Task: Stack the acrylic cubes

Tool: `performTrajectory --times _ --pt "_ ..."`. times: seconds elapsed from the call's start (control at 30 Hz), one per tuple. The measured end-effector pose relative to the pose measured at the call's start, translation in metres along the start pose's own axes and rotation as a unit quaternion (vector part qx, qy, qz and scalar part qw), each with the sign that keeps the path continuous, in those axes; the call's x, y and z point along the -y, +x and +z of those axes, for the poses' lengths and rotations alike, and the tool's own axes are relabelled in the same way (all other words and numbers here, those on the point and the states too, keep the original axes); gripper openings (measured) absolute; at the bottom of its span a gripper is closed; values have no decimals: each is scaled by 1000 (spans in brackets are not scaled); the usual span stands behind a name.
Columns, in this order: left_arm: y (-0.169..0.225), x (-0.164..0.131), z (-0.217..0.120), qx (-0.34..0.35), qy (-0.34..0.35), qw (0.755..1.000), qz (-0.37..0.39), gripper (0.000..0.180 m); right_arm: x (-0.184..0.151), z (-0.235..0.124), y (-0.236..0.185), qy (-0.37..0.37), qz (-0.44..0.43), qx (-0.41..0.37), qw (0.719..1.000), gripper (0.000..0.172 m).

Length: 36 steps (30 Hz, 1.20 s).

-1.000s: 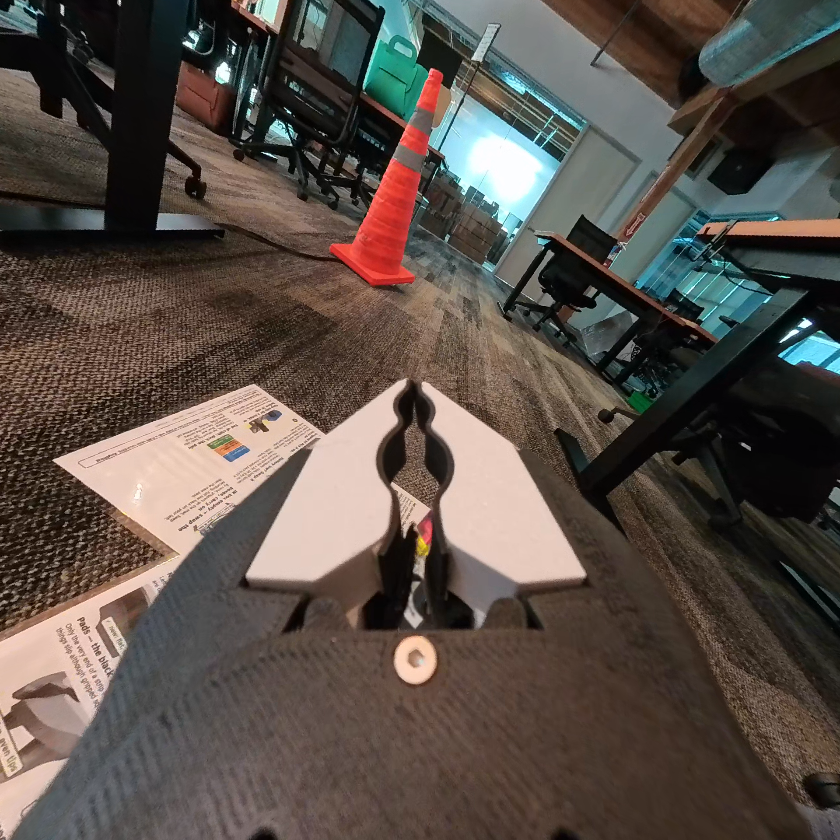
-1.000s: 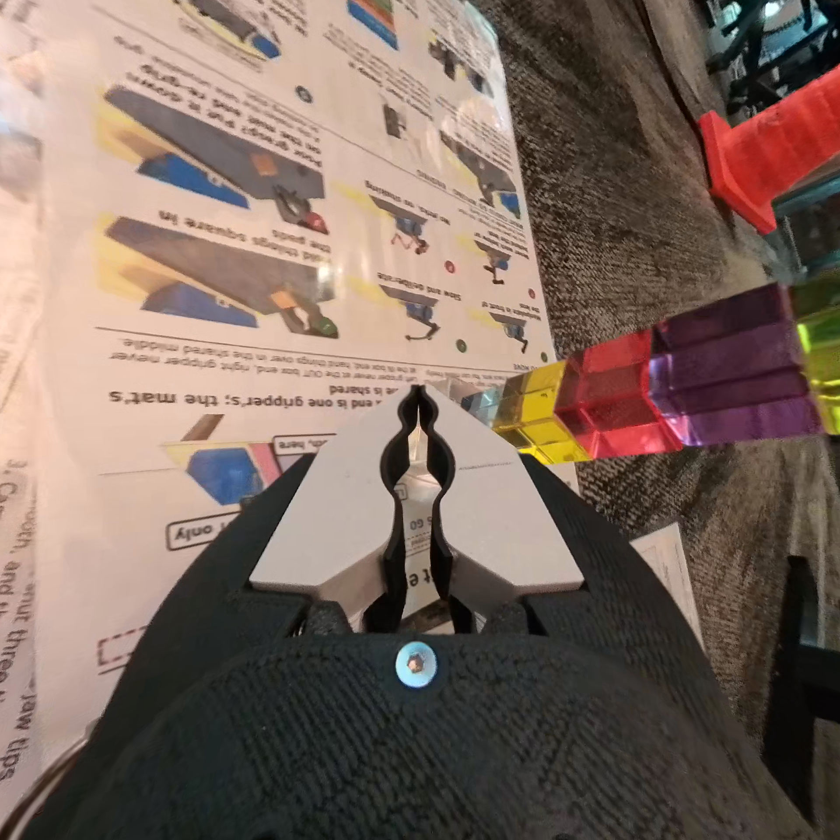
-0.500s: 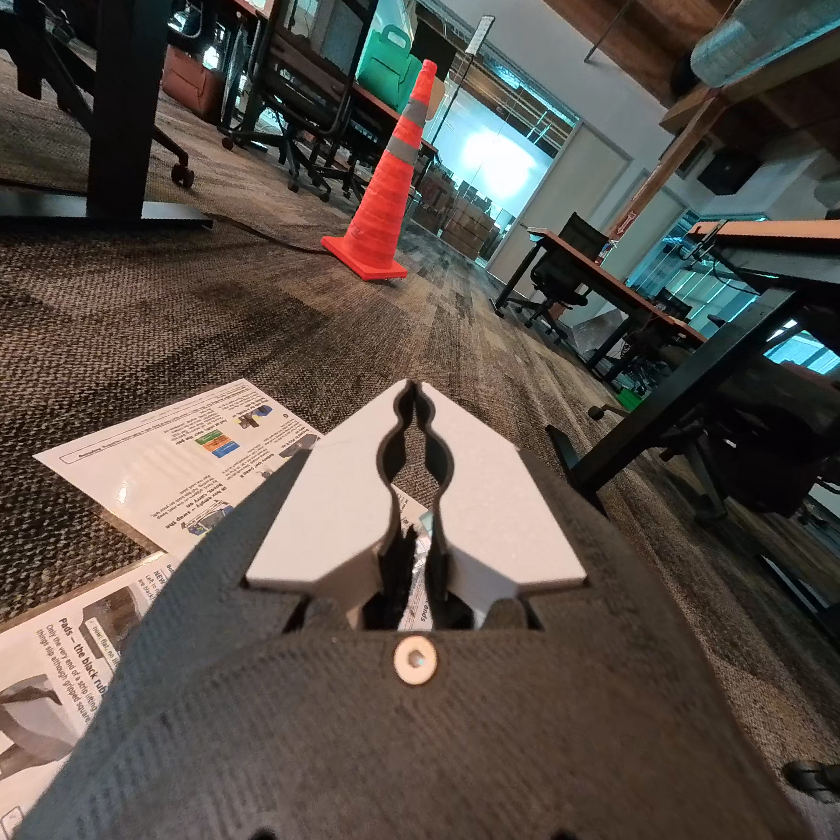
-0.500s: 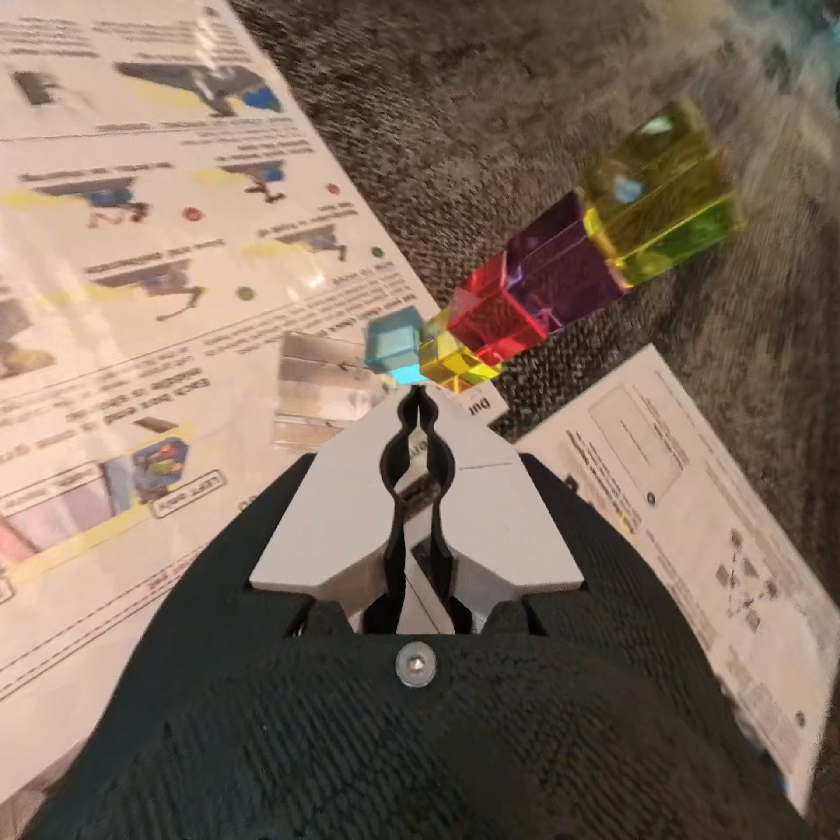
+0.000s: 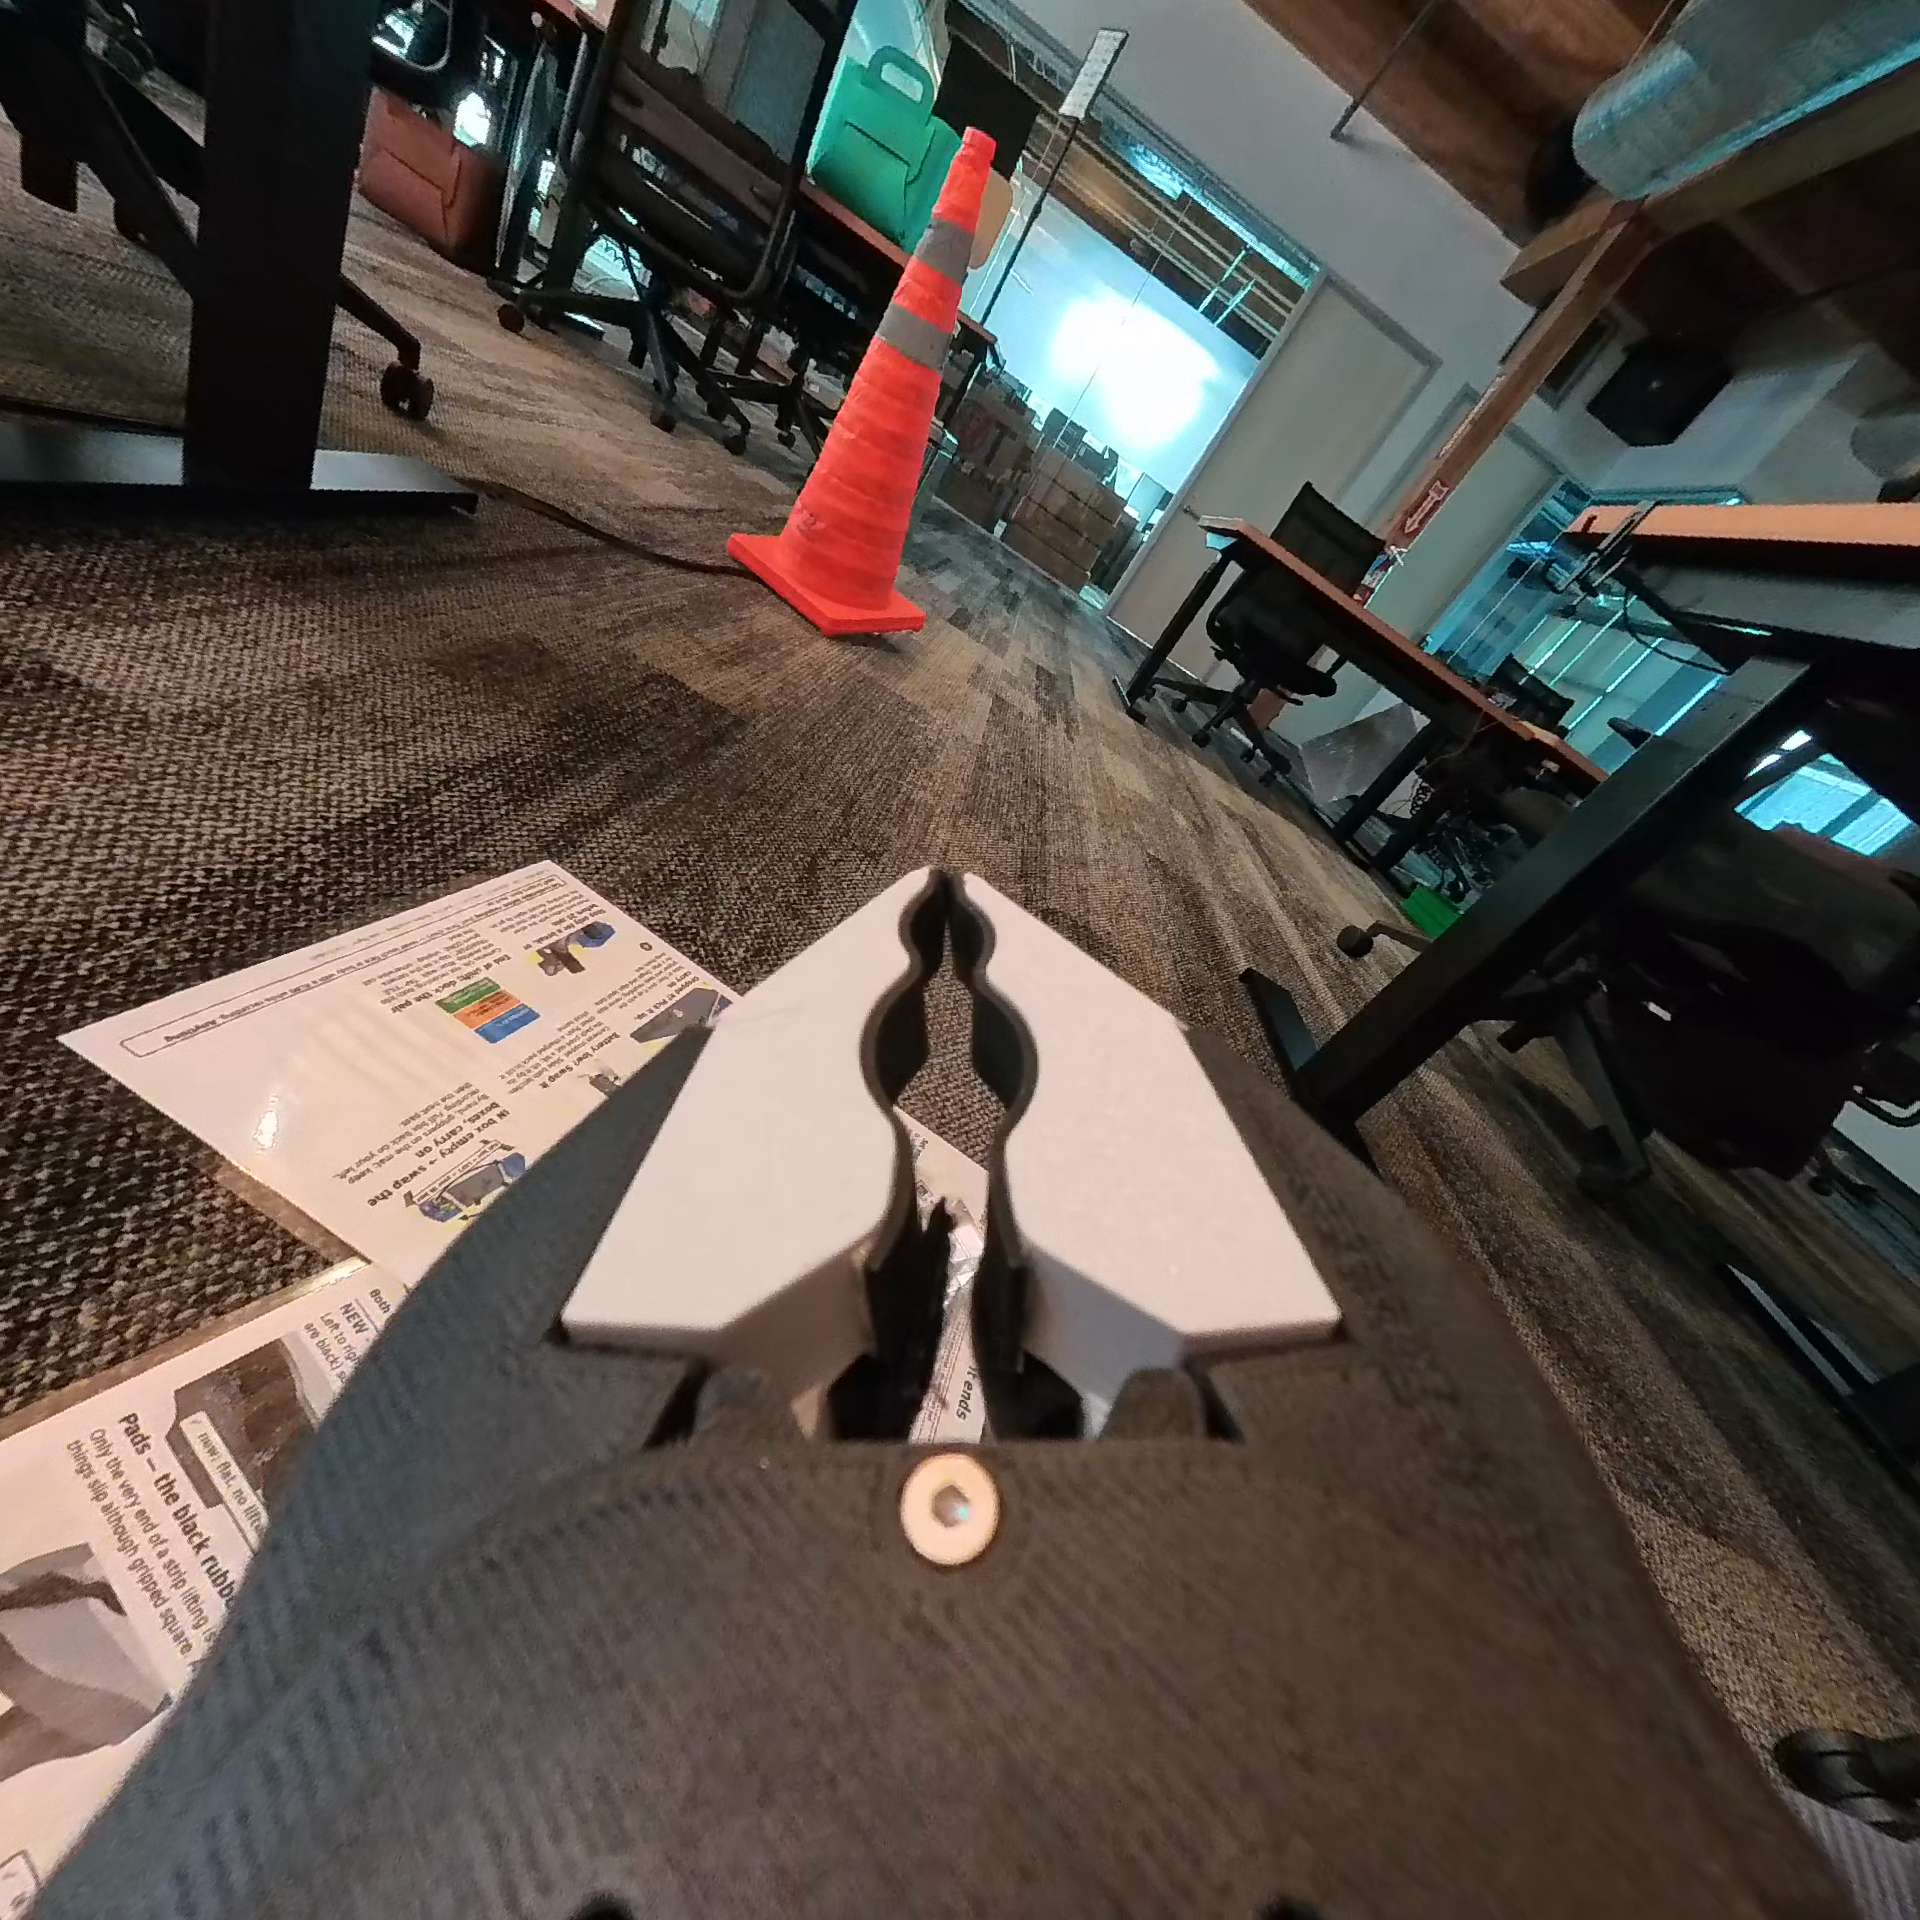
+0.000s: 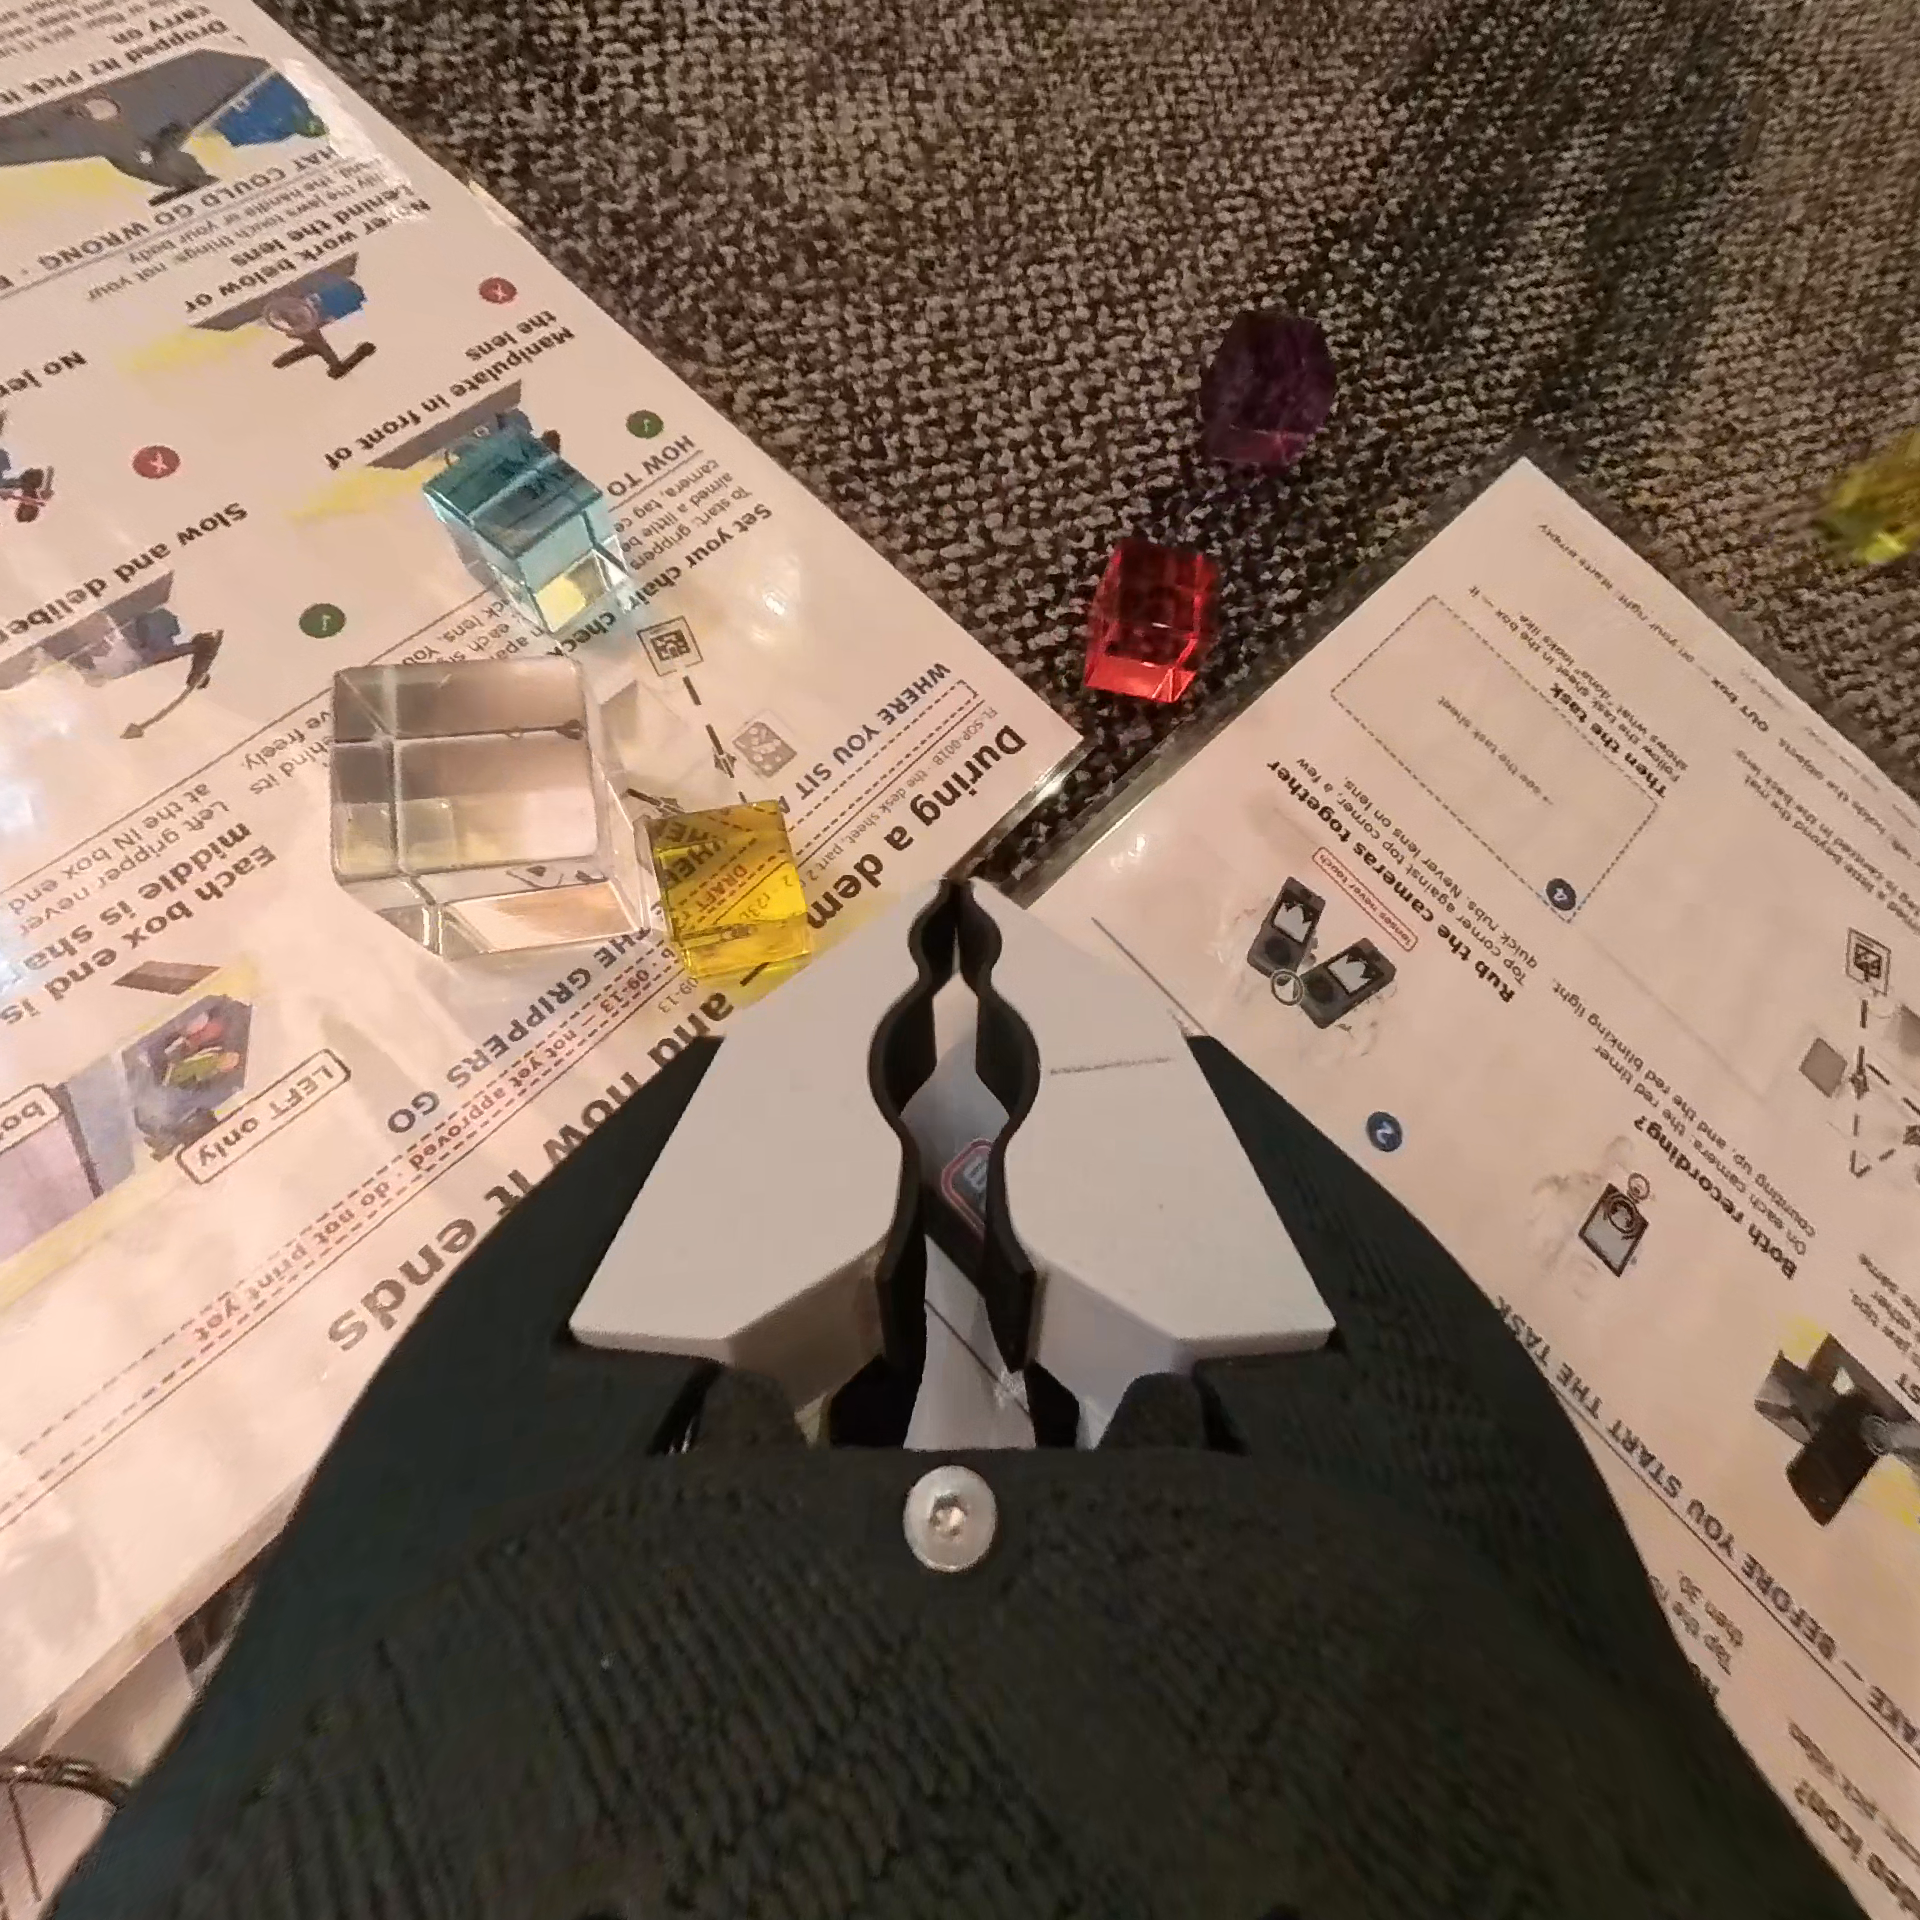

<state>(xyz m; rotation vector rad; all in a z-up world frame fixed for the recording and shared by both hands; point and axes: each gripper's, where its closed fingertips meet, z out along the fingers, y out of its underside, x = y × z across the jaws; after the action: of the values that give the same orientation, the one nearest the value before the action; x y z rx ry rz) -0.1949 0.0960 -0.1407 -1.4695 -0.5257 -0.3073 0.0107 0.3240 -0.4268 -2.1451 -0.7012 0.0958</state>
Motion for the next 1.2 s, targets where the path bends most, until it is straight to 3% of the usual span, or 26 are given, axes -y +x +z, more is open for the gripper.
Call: performTrajectory --times 0.37,0.63,0.87,1.07,1.2 --pt "-2 1 0 1 4 1000 -6 0 13 -7 -8 26 -13 15 999 0" --pt "-6 0 2 5 9 1000 -17 6 43 -27 -19 98 -29 52 993 25" --pt "-5 -4 5 11 22 999 -25 38 78 -56 -33 183 -21 125 975 54" --pt "-18 6 -2 58 59 996 -14 75 53 -40 -11 146 75 141 976 62" --pt "-22 7 -3 62 67 995 -30 76 35 -22 -3 115 73 136 981 62"
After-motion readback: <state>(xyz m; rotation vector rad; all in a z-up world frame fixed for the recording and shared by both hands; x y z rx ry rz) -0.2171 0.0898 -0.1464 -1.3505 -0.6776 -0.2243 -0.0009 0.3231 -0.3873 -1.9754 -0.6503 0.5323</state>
